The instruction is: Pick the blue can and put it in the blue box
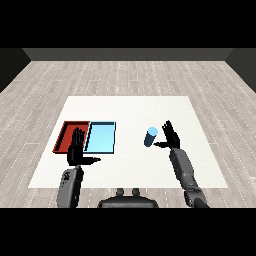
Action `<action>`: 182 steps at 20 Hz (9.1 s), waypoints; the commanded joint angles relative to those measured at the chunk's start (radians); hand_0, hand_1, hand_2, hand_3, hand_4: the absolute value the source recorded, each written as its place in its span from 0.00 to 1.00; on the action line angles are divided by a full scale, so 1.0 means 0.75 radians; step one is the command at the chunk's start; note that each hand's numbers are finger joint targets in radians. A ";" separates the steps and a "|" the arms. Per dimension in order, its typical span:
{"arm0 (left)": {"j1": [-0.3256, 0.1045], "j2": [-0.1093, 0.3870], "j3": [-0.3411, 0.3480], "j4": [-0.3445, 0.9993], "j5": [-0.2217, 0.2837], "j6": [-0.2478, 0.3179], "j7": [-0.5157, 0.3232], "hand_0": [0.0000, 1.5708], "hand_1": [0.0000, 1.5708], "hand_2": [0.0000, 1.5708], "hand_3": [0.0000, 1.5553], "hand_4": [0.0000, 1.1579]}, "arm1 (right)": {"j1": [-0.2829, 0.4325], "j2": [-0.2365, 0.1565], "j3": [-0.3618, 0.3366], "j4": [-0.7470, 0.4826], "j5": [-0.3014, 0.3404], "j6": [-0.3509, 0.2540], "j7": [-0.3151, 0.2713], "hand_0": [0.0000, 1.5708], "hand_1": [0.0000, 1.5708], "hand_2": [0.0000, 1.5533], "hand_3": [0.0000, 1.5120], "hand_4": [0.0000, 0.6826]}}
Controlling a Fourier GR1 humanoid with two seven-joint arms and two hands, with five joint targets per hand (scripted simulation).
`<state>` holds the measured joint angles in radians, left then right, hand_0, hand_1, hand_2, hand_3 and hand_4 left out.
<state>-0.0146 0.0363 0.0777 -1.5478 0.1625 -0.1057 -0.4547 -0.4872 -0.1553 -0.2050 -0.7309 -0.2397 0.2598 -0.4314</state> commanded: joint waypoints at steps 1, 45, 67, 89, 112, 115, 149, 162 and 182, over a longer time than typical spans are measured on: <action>0.001 0.017 0.017 -0.068 0.024 0.014 0.071 0.00 0.00 0.00 0.00 0.00 | -0.075 0.009 -0.001 0.066 -0.003 -0.025 0.008 0.00 0.00 0.00 0.00 0.00; -0.005 0.033 0.027 0.002 0.015 -0.007 -0.001 0.00 0.00 0.00 0.00 0.00 | -0.285 0.136 0.005 0.461 0.064 -0.147 -0.184 0.00 0.00 0.24 0.00 0.00; -0.019 -0.034 -0.130 -0.070 -0.130 0.090 0.130 0.00 0.00 0.00 0.00 0.00 | -0.389 0.075 0.075 0.301 0.163 -0.266 -0.075 0.94 0.94 0.94 0.93 0.94; -0.251 -0.048 -0.467 0.265 -0.025 0.292 0.145 0.00 0.00 0.00 0.00 0.00 | 0.094 0.206 0.594 -0.740 0.091 -0.593 0.218 0.91 0.91 0.92 0.93 0.96; -0.451 -0.048 -0.641 0.542 0.116 0.450 0.149 0.00 0.00 0.00 0.00 0.00 | 0.013 0.207 0.689 -0.673 0.048 -0.604 0.147 0.89 0.89 0.94 0.94 1.00; -0.476 -0.048 -0.758 0.581 0.216 0.548 0.112 0.00 0.00 0.00 0.00 0.00 | 0.070 0.207 0.734 -0.858 0.110 -0.616 0.299 0.89 0.89 0.93 0.93 0.98; -0.597 -0.045 -0.816 0.695 0.130 0.872 0.019 0.44 0.44 0.51 0.34 0.62 | -0.091 0.205 1.122 -0.703 -0.082 -0.850 0.139 0.92 0.92 0.94 0.92 0.89; -0.614 -0.046 -0.869 0.734 0.282 0.863 0.057 0.94 0.94 0.93 0.88 0.52 | -0.119 0.206 1.034 -0.631 -0.144 -0.763 0.144 0.89 0.89 0.93 0.92 0.81; -0.569 -0.048 -0.742 0.727 0.098 0.773 0.116 1.00 1.00 1.00 0.97 0.98 | -0.036 0.207 0.871 -0.788 -0.148 -0.689 0.307 0.00 0.00 0.00 0.00 0.00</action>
<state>-0.4743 0.0063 -0.4798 -0.9598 0.2917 0.4589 -0.3960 -0.5195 -0.0036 0.4942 -1.2881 -0.3440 -0.2757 -0.2533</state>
